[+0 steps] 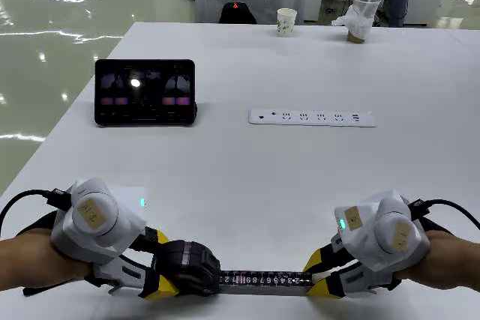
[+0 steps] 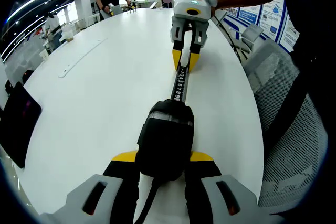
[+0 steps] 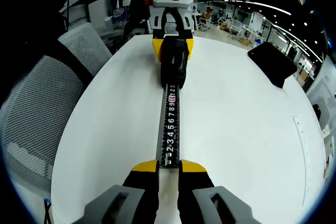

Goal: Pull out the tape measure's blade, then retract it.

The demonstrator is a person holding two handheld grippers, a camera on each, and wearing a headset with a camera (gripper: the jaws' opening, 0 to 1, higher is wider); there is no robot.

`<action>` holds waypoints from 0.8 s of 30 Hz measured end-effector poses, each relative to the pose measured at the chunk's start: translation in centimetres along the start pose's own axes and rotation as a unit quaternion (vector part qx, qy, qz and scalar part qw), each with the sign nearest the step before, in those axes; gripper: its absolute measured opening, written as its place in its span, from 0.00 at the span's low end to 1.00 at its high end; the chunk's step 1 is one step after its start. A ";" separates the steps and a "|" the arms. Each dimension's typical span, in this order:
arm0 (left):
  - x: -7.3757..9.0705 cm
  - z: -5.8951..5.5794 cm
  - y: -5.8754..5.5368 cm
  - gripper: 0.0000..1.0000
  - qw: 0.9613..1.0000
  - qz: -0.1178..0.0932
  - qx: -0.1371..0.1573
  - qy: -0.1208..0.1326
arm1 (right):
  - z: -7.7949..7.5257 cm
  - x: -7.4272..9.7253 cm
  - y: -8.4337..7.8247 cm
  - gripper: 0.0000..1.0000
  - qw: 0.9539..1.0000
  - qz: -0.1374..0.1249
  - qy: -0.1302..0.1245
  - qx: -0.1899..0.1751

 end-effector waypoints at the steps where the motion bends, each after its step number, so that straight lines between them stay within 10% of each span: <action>1: 0.0 0.0 0.0 0.27 1.000 0.000 0.000 0.000 | 0.0 0.1 -0.1 0.10 1.000 0.001 0.000 0.000; 24: 0.0 0.0 0.0 0.27 1.000 0.001 0.000 0.000 | 0.5 2.0 -2.7 0.09 1.000 0.011 -0.006 -0.015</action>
Point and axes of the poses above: the centre of the closed fingertips' face, and the gripper's own axes: x roughly backward along the fingers, z roughly to its left, y roughly out of its top, the point moved 1 cm from there along x, roughly backward along the fingers, and after that the axes turned 7 degrees about y, right-handed, at the moved point
